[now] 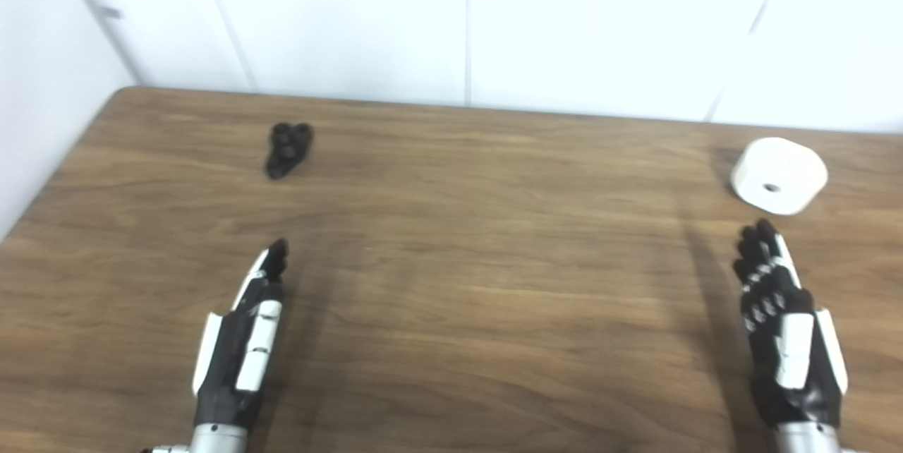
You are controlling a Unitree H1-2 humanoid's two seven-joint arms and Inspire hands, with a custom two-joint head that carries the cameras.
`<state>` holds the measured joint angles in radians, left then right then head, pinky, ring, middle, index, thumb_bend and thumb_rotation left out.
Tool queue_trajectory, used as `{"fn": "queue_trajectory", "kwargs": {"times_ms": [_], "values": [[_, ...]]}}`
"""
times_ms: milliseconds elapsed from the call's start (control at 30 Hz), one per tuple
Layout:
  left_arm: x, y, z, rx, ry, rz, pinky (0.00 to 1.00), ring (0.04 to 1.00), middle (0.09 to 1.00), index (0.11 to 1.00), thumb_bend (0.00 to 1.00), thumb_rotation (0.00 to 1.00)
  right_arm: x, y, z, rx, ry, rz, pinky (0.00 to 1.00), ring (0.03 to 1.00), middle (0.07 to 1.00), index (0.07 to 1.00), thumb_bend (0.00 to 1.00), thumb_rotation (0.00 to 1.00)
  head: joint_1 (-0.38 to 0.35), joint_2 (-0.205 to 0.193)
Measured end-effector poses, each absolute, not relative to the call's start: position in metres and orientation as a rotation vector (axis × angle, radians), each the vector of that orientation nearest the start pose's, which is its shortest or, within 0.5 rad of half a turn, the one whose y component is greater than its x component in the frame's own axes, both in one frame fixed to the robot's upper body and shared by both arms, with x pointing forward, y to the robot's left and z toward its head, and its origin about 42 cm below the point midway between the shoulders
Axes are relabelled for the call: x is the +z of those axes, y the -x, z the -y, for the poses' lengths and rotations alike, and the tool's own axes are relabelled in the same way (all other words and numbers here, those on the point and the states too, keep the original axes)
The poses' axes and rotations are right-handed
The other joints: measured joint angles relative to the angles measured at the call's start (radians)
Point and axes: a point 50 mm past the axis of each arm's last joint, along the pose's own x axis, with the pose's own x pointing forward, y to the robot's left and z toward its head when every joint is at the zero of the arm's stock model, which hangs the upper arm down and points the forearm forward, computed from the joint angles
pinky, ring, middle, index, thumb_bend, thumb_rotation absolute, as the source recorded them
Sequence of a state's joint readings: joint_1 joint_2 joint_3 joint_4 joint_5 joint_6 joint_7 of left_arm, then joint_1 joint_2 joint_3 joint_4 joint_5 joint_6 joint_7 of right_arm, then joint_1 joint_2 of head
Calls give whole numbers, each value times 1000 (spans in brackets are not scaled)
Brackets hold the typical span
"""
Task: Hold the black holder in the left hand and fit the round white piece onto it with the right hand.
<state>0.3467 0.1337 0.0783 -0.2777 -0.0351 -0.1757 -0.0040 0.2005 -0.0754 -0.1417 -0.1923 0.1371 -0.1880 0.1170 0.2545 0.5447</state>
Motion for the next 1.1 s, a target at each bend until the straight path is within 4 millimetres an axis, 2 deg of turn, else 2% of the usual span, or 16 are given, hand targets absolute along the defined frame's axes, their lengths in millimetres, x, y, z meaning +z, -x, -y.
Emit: {"fn": "queue_trajectory", "kwargs": {"times_ms": [267, 500, 667, 800, 933, 1033, 1100], "values": [[113, -166, -280, 94, -172, 142, 1000, 979, 968, 947, 429, 861, 117, -213, 282, -49, -4, 214, 1000, 997, 985, 993, 647, 1000, 55, -55], [112, -167, -277, 90, -208, 141, 1000, 990, 973, 956, 399, 880, 116, -213, 284, -44, 2, 214, 1000, 1000, 990, 1000, 668, 1000, 61, -72], [110, -167, -275, 83, -221, 157, 1000, 992, 980, 957, 383, 851, 115, -214, 286, -34, 9, 211, 1000, 1000, 1000, 1000, 634, 1000, 72, -84], [110, -167, -274, 89, -218, 172, 1000, 986, 977, 961, 351, 782, 114, -214, 290, -23, 24, 210, 1000, 1000, 1000, 1000, 616, 1000, 78, -83], [110, -167, -275, 103, -221, 171, 1000, 986, 980, 963, 361, 689, 115, -214, 293, -23, 27, 215, 1000, 1000, 1000, 1000, 596, 1000, 75, -84], [110, -167, -273, 105, -264, 166, 960, 977, 976, 962, 350, 549, 115, -214, 294, -23, 24, 228, 1000, 1000, 997, 1000, 621, 1000, 65, -84], [111, -167, -271, 100, -306, 165, 939, 972, 974, 959, 367, 409, 115, -215, 294, -24, 26, 230, 1000, 993, 977, 993, 643, 1000, 57, -81]]}}
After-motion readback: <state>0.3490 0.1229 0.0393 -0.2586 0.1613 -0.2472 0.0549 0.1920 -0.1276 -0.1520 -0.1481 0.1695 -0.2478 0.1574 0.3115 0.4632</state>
